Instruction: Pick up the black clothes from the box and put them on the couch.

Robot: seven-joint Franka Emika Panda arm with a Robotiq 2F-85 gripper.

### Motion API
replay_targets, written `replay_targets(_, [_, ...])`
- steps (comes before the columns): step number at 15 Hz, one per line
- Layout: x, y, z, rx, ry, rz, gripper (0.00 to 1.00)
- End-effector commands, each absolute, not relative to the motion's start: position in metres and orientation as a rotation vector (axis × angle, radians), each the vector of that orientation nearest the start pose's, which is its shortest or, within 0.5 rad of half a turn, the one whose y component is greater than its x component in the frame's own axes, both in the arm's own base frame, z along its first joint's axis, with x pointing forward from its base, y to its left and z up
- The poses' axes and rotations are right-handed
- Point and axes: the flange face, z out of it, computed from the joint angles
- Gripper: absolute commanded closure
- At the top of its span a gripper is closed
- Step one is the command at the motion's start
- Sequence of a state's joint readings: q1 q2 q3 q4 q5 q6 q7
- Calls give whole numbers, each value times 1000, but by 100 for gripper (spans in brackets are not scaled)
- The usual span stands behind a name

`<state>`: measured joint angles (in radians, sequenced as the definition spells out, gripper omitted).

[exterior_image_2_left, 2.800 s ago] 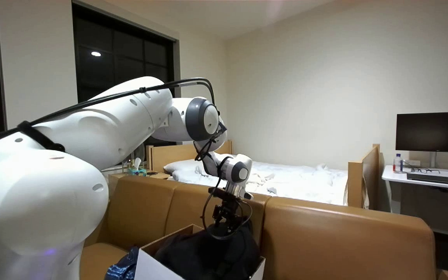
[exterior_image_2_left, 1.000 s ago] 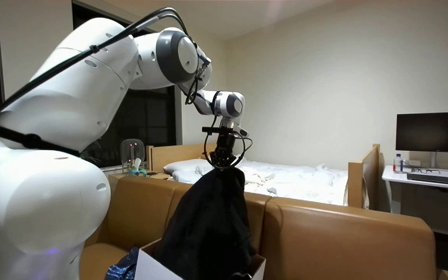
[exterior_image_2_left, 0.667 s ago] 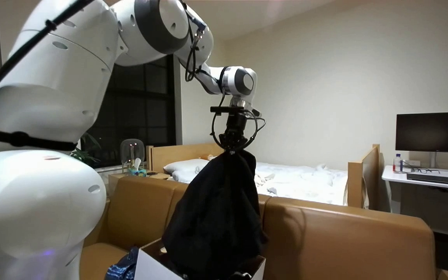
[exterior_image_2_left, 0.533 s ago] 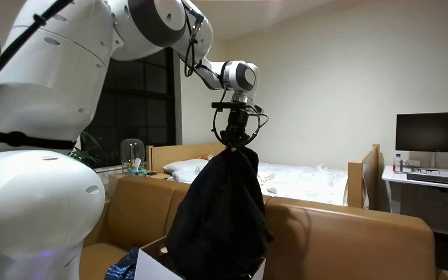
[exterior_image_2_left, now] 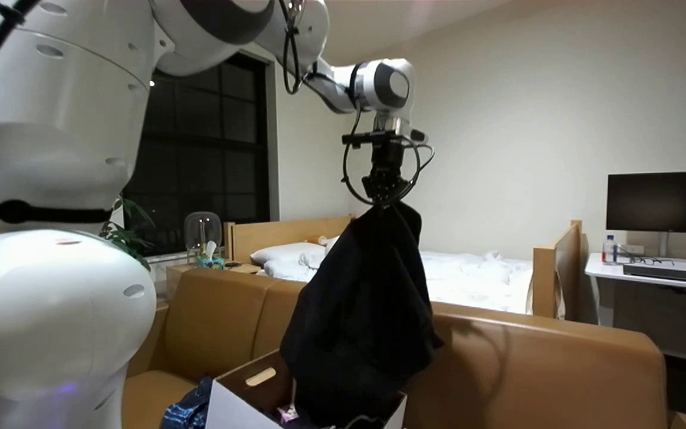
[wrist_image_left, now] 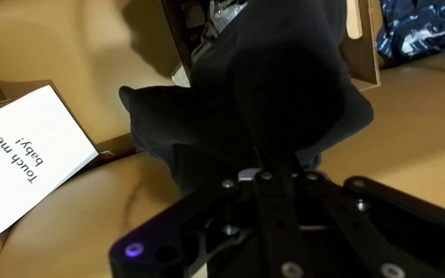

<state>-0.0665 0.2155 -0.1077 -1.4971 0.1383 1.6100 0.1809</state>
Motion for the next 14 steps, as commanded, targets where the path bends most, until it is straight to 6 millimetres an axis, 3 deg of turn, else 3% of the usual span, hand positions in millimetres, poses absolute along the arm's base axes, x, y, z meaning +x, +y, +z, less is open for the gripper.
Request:
replay_targets(1, [565,-140,606,-2859,774,29,98])
replay_targets(5, [507,-226,656,-2753,1046,-53,98])
replay_targets(10, [434,-362,684,-2610,1408,-162,98])
replay_targets(12, [422,-411,685,-2531,1554,-212,98])
replay_targets(14, [422,-434,692,-2433,1673,-267,98])
